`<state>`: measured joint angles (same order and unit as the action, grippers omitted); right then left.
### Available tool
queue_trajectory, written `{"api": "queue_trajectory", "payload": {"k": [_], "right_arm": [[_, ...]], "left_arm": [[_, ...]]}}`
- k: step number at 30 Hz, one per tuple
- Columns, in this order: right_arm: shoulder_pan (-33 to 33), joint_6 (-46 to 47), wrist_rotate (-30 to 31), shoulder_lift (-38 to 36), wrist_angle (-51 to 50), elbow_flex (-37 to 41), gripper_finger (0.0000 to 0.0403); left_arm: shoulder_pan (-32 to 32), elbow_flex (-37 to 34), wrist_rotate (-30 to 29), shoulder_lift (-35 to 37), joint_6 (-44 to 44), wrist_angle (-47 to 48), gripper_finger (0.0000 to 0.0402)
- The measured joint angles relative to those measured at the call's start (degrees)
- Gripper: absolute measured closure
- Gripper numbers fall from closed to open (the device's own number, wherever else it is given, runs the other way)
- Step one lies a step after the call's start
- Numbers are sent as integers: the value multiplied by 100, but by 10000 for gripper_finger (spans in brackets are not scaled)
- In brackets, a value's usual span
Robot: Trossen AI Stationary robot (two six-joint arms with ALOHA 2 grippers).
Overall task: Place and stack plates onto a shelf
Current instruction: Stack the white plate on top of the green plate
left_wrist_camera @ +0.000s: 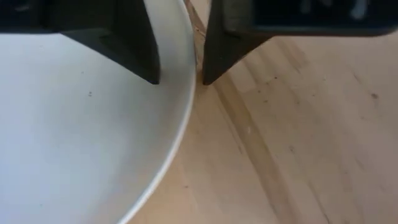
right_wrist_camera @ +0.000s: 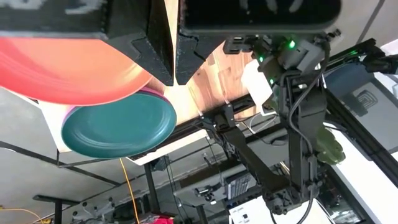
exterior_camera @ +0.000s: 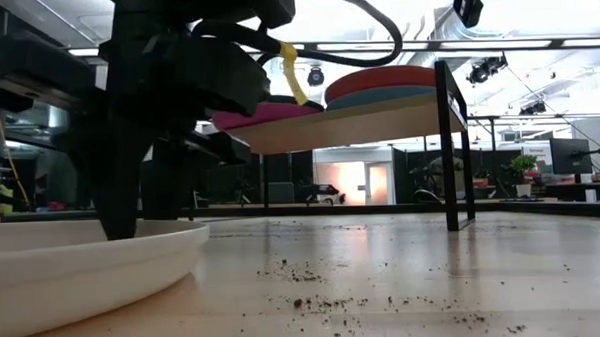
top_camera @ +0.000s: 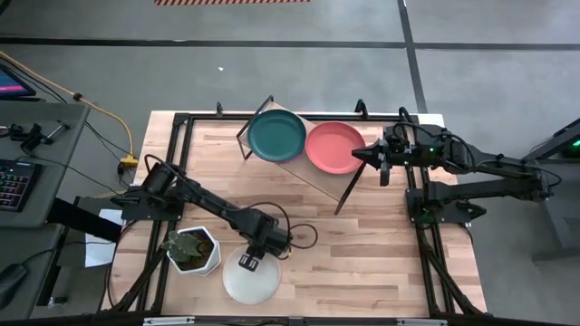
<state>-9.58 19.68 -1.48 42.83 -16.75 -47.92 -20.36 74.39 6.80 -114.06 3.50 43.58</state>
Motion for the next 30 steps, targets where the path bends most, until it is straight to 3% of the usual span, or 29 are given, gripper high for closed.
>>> {"api": "queue_trajectory", "payload": {"k": [4, 6, 13, 17, 24, 30], "right_arm": [[0, 0, 0, 0, -20, 0, 403], [0, 0, 0, 0, -52, 0, 403], [0, 2, 0, 0, -107, 0, 403], [0, 2, 0, 0, -136, 0, 403], [0, 1, 0, 11, -162, 0, 403], [0, 144, 2, 189, -184, 0, 403]], "left_arm": [[78, -21, -122, 87, -18, 130, 372], [183, -26, -157, 190, -60, 253, 392], [713, -31, -317, 1064, -105, 306, 397], [1061, -31, -958, 1861, -327, 293, 398], [1738, -28, -1919, 3276, -1230, 294, 399], [2626, -20, -2069, 4052, -2384, 155, 400]]}}
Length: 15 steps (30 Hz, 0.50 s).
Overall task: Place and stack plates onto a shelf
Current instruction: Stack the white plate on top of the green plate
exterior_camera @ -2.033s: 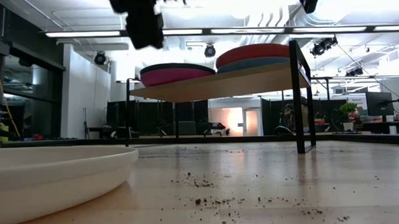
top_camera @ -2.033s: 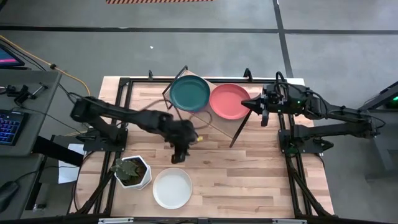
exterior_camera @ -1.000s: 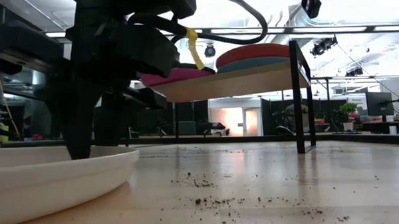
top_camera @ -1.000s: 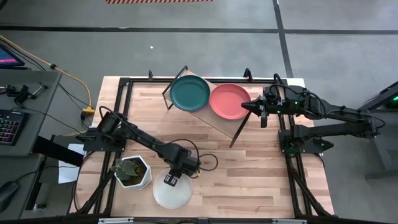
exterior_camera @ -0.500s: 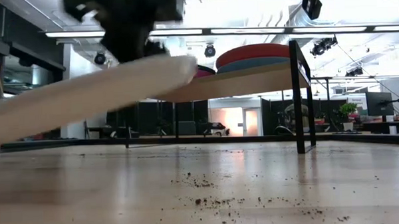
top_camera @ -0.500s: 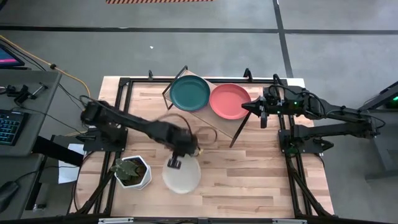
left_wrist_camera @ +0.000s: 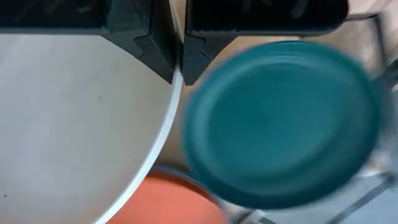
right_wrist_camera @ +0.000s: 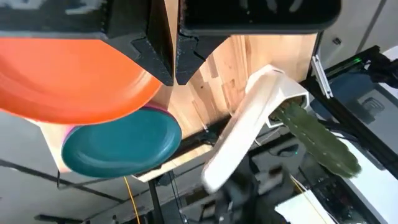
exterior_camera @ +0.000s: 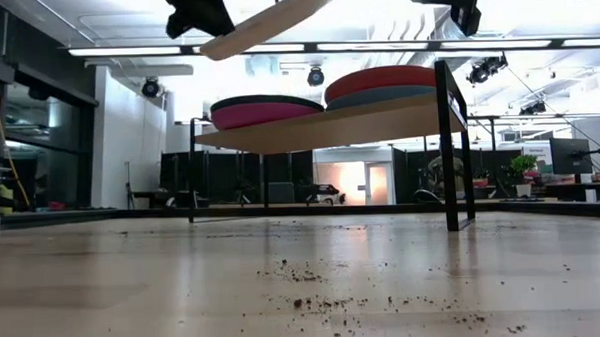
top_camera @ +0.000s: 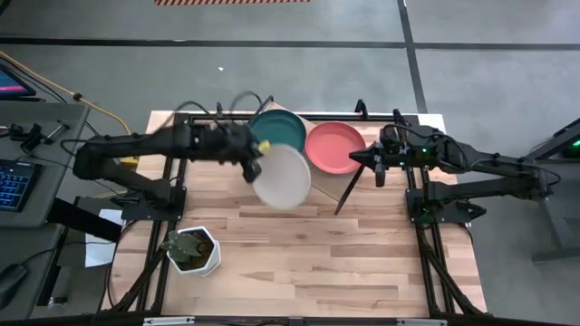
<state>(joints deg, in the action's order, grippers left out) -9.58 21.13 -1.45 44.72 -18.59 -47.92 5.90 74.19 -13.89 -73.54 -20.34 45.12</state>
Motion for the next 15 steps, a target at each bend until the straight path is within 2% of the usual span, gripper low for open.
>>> {"api": "queue_trajectory", "payload": {"k": [6, 15], "right_arm": [[0, 6, -2, 338, 5, 0, 403], [0, 2, -12, 562, 24, 0, 403]], "left_arm": [[973, 195, 458, 113, -360, 33, 401], [1547, 1075, 605, -154, -100, 22, 401]]}}
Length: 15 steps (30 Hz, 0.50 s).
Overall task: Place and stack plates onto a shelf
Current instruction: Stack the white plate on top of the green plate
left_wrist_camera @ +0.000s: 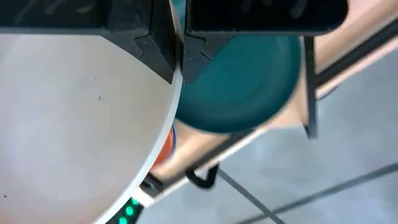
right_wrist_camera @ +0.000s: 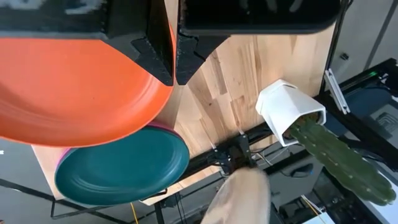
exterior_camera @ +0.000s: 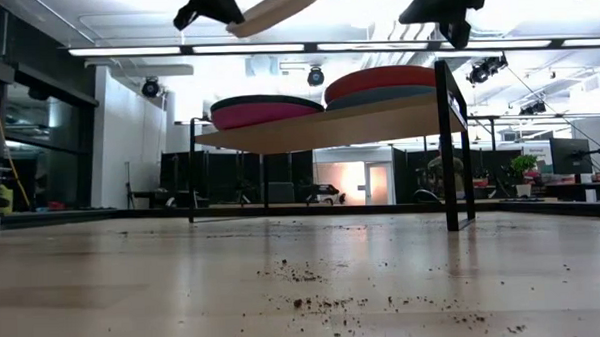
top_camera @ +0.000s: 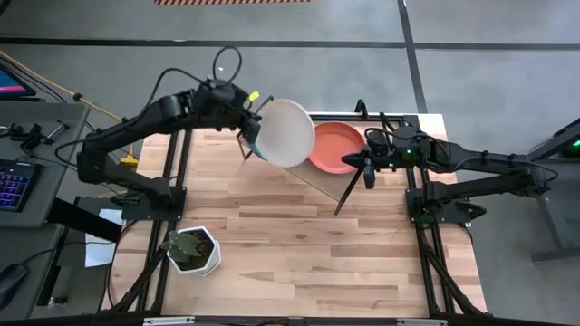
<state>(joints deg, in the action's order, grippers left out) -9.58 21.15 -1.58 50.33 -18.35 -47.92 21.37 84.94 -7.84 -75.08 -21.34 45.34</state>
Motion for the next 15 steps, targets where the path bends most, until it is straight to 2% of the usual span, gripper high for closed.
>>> {"api": "queue_trajectory", "payload": {"k": [9, 15], "right_arm": [[0, 113, -16, -14, 221, 0, 402], [0, 113, -16, -14, 276, 0, 402]], "left_arm": [[483, 259, 243, -434, 249, 181, 401], [808, 259, 229, -749, -171, 220, 401]]}}
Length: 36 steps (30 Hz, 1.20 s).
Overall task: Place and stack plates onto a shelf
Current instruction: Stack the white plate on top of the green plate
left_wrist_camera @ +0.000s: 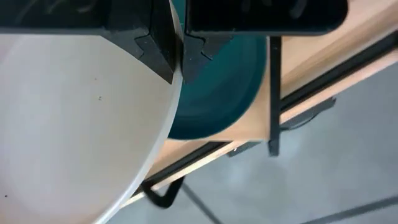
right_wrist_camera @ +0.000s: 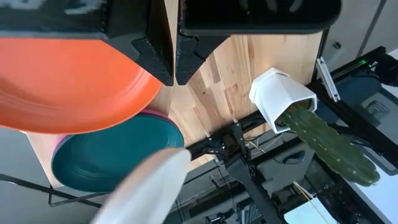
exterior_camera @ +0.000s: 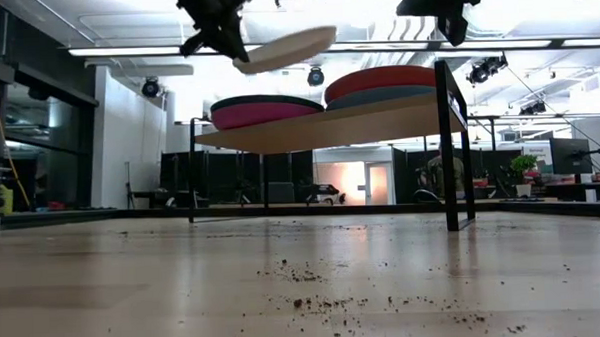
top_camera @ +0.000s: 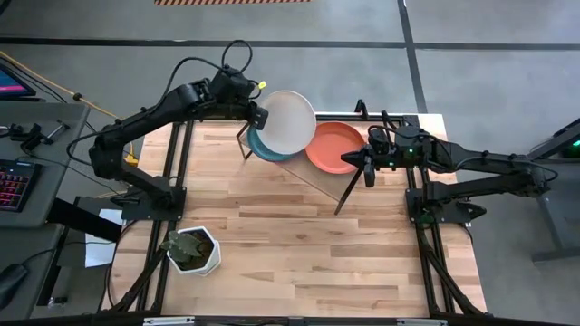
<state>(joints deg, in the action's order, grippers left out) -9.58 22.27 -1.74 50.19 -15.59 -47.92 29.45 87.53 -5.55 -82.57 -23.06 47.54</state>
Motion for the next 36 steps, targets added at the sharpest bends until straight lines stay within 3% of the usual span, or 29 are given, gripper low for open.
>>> {"api": "queue_trajectory", "payload": {"k": [16, 36], "right_arm": [[0, 25, 2, 0, 2, 0, 402], [0, 24, 2, 2, 0, 0, 402]], "left_arm": [[629, 0, 213, -524, 64, 849, 401], [560, -527, 186, -521, -188, 732, 401]]}}
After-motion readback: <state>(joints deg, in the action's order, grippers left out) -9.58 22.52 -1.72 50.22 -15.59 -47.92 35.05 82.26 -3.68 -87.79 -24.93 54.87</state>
